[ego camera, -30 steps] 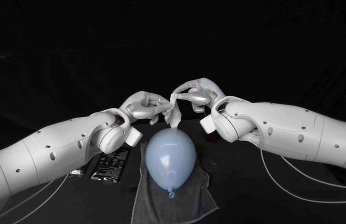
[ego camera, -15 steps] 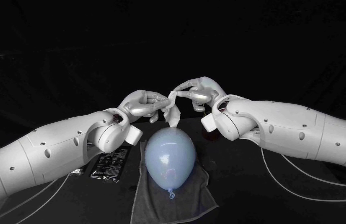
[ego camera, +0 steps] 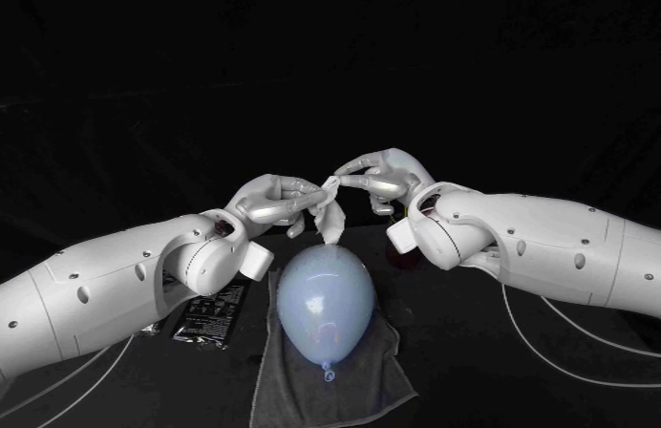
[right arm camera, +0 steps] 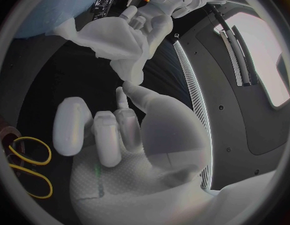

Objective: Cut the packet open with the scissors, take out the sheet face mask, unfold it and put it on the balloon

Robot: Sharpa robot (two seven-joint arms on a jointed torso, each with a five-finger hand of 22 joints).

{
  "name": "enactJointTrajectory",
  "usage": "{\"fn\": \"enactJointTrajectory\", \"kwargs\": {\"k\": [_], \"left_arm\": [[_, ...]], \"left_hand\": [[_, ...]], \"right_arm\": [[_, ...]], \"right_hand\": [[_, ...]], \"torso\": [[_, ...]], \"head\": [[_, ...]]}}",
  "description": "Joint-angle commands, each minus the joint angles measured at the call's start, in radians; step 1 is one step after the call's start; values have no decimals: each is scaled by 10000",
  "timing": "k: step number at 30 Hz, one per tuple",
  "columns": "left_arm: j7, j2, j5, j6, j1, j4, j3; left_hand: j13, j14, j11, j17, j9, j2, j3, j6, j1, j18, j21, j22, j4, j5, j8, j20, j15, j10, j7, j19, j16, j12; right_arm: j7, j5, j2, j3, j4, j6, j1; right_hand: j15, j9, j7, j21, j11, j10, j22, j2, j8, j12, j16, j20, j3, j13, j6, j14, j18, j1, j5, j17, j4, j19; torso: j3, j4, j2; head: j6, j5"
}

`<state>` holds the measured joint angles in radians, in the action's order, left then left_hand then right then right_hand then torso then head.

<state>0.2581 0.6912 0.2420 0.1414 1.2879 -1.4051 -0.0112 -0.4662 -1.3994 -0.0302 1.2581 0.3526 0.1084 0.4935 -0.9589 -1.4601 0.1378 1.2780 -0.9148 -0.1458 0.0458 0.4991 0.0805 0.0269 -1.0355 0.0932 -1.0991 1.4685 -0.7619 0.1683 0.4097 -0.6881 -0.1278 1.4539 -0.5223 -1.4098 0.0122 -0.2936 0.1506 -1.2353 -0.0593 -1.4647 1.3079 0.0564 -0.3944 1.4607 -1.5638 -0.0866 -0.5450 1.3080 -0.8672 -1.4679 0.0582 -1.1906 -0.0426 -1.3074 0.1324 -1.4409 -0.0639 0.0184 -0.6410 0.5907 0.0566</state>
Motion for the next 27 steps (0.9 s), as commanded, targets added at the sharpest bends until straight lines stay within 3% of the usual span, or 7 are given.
{"fn": "enactJointTrajectory", "kwargs": {"k": [1, 7, 15, 21, 27], "left_arm": [[41, 25, -315, -108, 4, -131, 13], [120, 124, -369, 9, 0, -300, 13], [348, 247, -35, 243, -16, -460, 13], [684, 334, 692, 506, -46, -608, 13], [1035, 430, 1258, 923, -75, -802, 12]], "left_hand": [[-13, -48, 40, 11, 954, -6, 163, 53, 4, -73, 42, -15, 82, 27, 41, 19, 3, -91, 6, -59, 58, -45], [-15, -72, 36, 48, 969, 8, 222, 68, 37, -80, 68, -62, 106, 26, 58, 18, 1, -89, 11, -88, 76, -50], [-24, -133, 37, 144, 985, 25, 289, 89, 74, -94, 116, -153, 141, 26, 75, 14, 1, -103, 16, -149, 116, -69], [-32, -163, 35, 186, 996, 34, 341, 109, 97, -104, 151, -215, 171, 26, 85, 11, 2, -107, 21, -192, 137, -82], [-51, -262, 31, 341, 1014, 51, 431, 140, 130, -146, 271, -448, 233, 25, 102, 4, 1, -123, 35, -362, 199, -116]], "right_arm": [[87, 198, -72, 1, 97, 68, 13], [383, 203, -484, -3, 470, -431, 105], [705, 79, -1296, -11, 1473, -1112, 249], [622, -98, -1875, -44, 2258, -1263, 374], [422, -901, -2281, -82, 3001, -1135, 653]], "right_hand": [[-84, 16, 22, 53, -77, -273, 1714, 52, 60, -71, -70, -68, 55, 1699, 75, -1029, 79, -34, -59, -2634, -5, -20], [-96, 35, 25, -63, -83, -289, 1745, -52, 104, -47, -70, -93, 26, 1716, 11, -1029, 60, -134, -69, -2634, 10, -65], [-46, -1, -93, -287, 0, -400, 1806, -364, 34, 106, -70, -101, -14, 1827, -402, -1029, 32, -195, -212, -2634, -116, -169], [30, -64, -181, -449, 82, -521, 1849, -469, -9, 274, -70, -41, 70, 1957, -531, -1029, 4, -39, -508, -2634, -338, -245], [51, -81, -192, -624, 97, -678, 1895, -464, 40, 504, -70, -13, 166, 2140, -489, -1029, -32, 139, -598, -2634, -528, -320]], "torso": [[3, -4, -5], [6, 3, 10], [-8, -5, 6], [-8, 4, 10], [-11, 3, 11]], "head": [[12, -11], [45, -41], [84, -57], [130, -48], [190, -84]]}}
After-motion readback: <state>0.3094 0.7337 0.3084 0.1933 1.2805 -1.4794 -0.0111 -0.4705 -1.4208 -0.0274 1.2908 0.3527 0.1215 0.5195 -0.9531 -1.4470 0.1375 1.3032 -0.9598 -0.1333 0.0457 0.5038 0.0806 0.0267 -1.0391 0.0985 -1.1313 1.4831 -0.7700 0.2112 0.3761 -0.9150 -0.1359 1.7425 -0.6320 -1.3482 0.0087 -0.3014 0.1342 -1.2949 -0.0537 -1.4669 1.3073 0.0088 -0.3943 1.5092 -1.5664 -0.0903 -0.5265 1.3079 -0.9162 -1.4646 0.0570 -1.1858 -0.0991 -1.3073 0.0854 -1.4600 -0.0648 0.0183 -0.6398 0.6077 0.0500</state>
